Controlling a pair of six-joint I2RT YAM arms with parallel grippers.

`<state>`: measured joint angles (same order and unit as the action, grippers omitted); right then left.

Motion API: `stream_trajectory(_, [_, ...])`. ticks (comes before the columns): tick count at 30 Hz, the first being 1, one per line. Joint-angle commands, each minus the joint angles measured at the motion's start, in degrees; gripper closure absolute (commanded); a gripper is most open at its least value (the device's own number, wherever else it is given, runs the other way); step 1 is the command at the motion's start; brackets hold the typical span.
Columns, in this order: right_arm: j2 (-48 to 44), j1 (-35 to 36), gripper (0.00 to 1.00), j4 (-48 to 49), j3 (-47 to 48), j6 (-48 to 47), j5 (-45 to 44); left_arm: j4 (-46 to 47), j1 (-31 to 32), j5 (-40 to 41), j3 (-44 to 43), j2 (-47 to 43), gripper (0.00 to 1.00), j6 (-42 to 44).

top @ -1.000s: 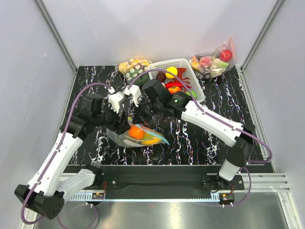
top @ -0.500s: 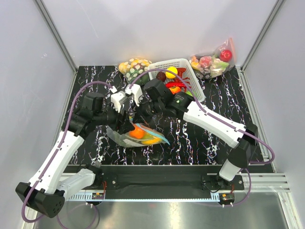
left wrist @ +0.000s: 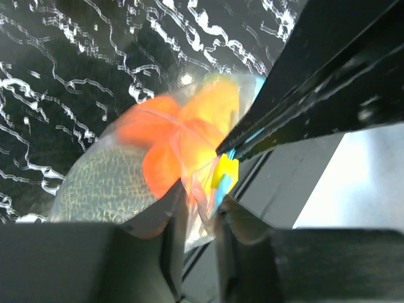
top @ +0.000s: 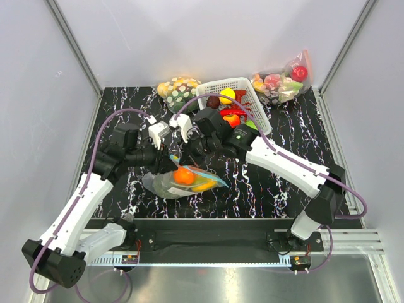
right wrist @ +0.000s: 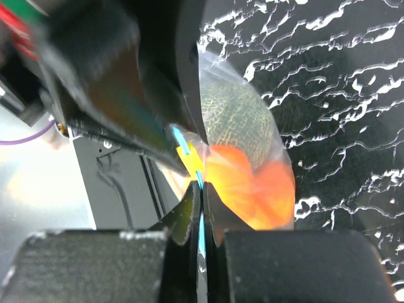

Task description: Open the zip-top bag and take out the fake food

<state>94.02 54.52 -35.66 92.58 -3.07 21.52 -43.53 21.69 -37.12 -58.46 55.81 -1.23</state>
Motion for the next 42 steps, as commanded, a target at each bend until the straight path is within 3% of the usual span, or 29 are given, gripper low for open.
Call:
stream_trajectory(1, [-1.91, -0.03, 1.0, -2.4, -0.99, 0.61, -1.04, 7.58, -0.07, -3.57, -0.69, -1.93, 0.8, -0.96])
stream_trajectory(5, [-2.08, -0.12, 1.0, -3.27, -0.73, 0.52, -1.04, 7.85, -0.07, -3.48, -0.61, -1.76, 1.0, -0.87])
stream_trajectory(13, [-1.47, -0.12, 0.99, -4.24, 2.34, 1.14, -0.51, 8.37, 0.02, -3.66, -0.87, -1.23, 1.0, -0.61])
stream_trajectory(16, [-1.12, -0.12, 0.88, -4.16, 3.66, 1.93, -0.6, 8.37, -0.07, -3.48, -0.96, -1.14, 1.0, -0.61])
stream_trajectory(17, [-1.2, -0.12, 0.74, -4.07, 3.93, 2.19, -0.86, 8.37, -0.07, -3.48, -0.96, -1.14, 1.0, -0.52])
stream_trajectory(20, [-1.99, -0.03, 0.55, -2.49, 4.19, 2.72, -1.56, 8.28, -0.07, -3.31, -1.05, -1.23, 1.0, -0.35])
stream_trajectory(24, [-3.31, -0.56, 0.43, -0.73, 3.84, 4.55, -1.22, 8.72, -0.07, -3.57, -0.87, -1.06, 1.0, -0.52])
stream_trajectory(30, [-3.49, -1.26, 0.4, 2.34, 2.61, 6.06, -0.16, 8.55, -0.07, -4.01, -0.96, -0.97, 1.0, -0.35])
stream_trajectory(42, [-2.35, -1.44, 0.44, 4.9, 2.79, 5.53, 0.1, 7.93, -0.07, -4.1, -1.31, -0.79, 1.0, -0.08])
